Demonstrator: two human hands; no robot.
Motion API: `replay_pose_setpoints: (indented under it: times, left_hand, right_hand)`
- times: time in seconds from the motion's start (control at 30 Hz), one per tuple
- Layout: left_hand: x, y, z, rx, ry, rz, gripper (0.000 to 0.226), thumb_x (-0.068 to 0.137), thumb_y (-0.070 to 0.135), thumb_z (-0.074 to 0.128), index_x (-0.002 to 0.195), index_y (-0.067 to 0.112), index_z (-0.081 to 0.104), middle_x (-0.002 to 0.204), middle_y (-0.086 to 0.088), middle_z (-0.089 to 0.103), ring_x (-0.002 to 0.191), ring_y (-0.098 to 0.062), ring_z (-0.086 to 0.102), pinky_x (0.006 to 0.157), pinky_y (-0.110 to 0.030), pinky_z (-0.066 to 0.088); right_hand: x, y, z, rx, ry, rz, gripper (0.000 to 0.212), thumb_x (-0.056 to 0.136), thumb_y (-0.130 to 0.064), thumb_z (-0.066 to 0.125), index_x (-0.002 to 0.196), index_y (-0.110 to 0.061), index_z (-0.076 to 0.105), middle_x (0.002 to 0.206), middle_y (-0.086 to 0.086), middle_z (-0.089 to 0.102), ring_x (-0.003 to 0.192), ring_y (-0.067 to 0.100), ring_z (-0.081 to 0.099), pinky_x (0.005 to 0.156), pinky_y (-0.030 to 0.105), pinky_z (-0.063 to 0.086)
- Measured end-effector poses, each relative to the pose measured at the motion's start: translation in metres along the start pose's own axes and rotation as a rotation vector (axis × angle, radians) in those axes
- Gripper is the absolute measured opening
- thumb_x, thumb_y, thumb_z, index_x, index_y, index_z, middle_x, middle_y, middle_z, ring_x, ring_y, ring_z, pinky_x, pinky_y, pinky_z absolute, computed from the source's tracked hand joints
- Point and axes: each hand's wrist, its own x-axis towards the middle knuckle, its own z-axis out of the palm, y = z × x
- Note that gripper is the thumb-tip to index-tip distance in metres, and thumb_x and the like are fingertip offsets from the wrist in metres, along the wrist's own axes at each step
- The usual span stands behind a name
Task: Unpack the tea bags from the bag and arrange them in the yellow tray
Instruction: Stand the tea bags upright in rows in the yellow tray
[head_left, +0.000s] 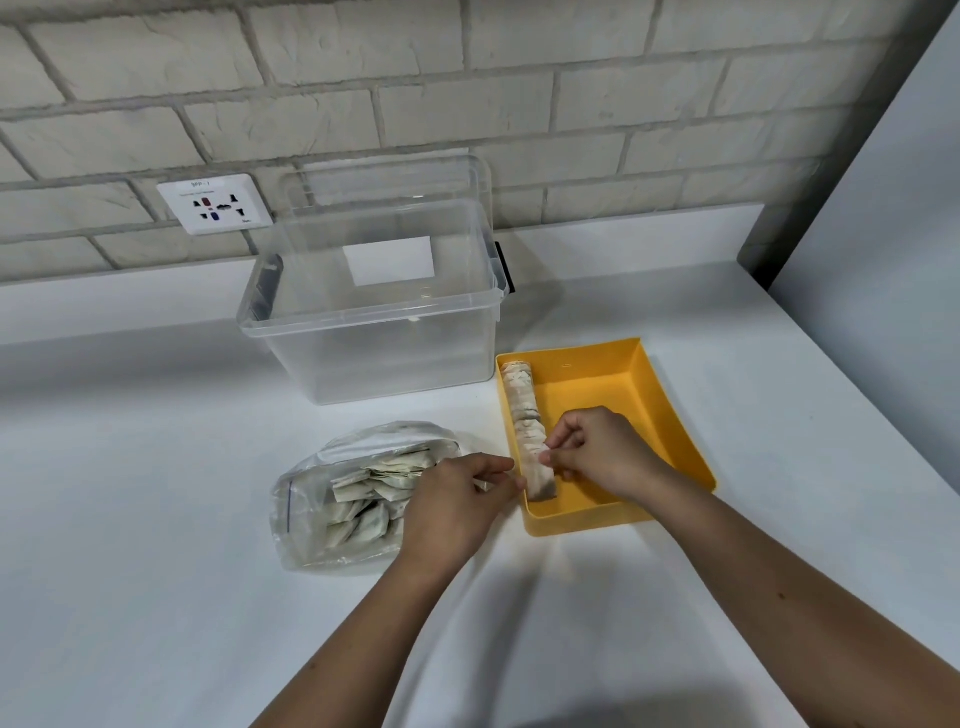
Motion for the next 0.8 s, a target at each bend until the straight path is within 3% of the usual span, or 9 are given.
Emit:
replay_pose_setpoints:
  times: [0.17, 0.3, 0.4, 0.5, 0.57, 0.67, 0.7, 0.8]
  left_hand:
    - [0.000, 0.001, -0.003, -0.074, -0.017, 0.009, 0.022, 0.085, 0.039, 0.075, 0.106, 0.033, 0.076, 0.087, 0.017, 0.074, 0.077, -0.003, 0.067, 0.075, -0.023, 0.052]
    - [-0.006, -0.001, -0.031, -0.362, -0.036, 0.005, 0.015, 0.087, 0.019, 0.076, 0.100, 0.027, 0.078, 0.083, -0.002, 0.078, 0.075, -0.013, 0.071, 0.075, -0.027, 0.056]
    - [-0.017, -0.010, -0.071, -0.543, 0.087, -0.033, 0.016, 0.088, 0.010, 0.073, 0.101, 0.018, 0.078, 0.089, -0.006, 0.078, 0.082, -0.020, 0.074, 0.081, -0.032, 0.059]
    - [-0.026, -0.031, -0.104, -0.551, 0.267, -0.065, 0.019, 0.089, 0.009, 0.070, 0.100, 0.022, 0.078, 0.092, -0.002, 0.079, 0.090, -0.023, 0.074, 0.087, -0.038, 0.058]
    - [-0.032, -0.045, -0.114, -0.482, 0.361, -0.063, 0.019, 0.088, 0.012, 0.071, 0.098, 0.027, 0.077, 0.090, 0.003, 0.079, 0.092, -0.020, 0.072, 0.086, -0.035, 0.057]
    - [-0.037, -0.059, -0.109, -0.218, 0.368, 0.034, 0.014, 0.089, 0.017, 0.072, 0.094, 0.030, 0.076, 0.086, 0.017, 0.076, 0.083, 0.003, 0.068, 0.077, -0.013, 0.049]
    - [-0.037, -0.065, -0.105, -0.086, 0.354, 0.092, 0.012, 0.089, 0.020, 0.071, 0.093, 0.030, 0.076, 0.088, 0.019, 0.076, 0.084, 0.004, 0.068, 0.076, -0.014, 0.049]
    - [-0.032, -0.078, -0.090, 0.346, 0.307, 0.260, 0.016, 0.083, 0.025, 0.064, 0.089, 0.029, 0.078, 0.090, 0.013, 0.077, 0.086, -0.013, 0.070, 0.079, -0.032, 0.052]
  right_hand:
    - [0.003, 0.002, 0.003, -0.059, 0.016, 0.010, 0.016, 0.076, -0.028, 0.081, 0.083, -0.021, 0.068, 0.073, -0.006, 0.070, 0.066, 0.009, 0.064, 0.070, 0.026, 0.051]
    - [-0.001, -0.002, -0.007, -0.090, 0.084, -0.012, 0.021, 0.077, -0.036, 0.078, 0.092, -0.025, 0.069, 0.085, -0.010, 0.069, 0.079, 0.008, 0.064, 0.078, 0.029, 0.054]
    - [-0.011, -0.015, -0.015, -0.138, 0.175, -0.091, 0.019, 0.081, -0.039, 0.074, 0.095, -0.029, 0.067, 0.091, -0.013, 0.067, 0.082, 0.002, 0.060, 0.070, 0.021, 0.046]
    - [-0.026, -0.036, -0.009, -0.047, 0.230, -0.200, 0.012, 0.083, -0.033, 0.074, 0.092, -0.028, 0.068, 0.088, -0.017, 0.067, 0.074, 0.000, 0.060, 0.064, 0.018, 0.043]
    - [-0.036, -0.053, 0.005, 0.037, 0.220, -0.270, 0.007, 0.084, -0.028, 0.073, 0.090, -0.027, 0.070, 0.085, -0.016, 0.069, 0.071, 0.002, 0.062, 0.067, 0.020, 0.047]
    - [-0.046, -0.072, 0.034, 0.061, 0.134, -0.382, 0.005, 0.084, -0.022, 0.073, 0.088, -0.023, 0.073, 0.086, -0.015, 0.071, 0.071, 0.004, 0.063, 0.068, 0.021, 0.050]
    - [-0.047, -0.075, 0.045, 0.040, 0.099, -0.420, 0.005, 0.084, -0.021, 0.073, 0.088, -0.023, 0.074, 0.086, -0.014, 0.071, 0.071, 0.004, 0.063, 0.068, 0.022, 0.050]
    - [-0.045, -0.082, 0.073, -0.082, 0.006, -0.463, 0.009, 0.085, -0.022, 0.072, 0.092, -0.025, 0.076, 0.091, -0.011, 0.070, 0.075, 0.004, 0.062, 0.070, 0.023, 0.049]
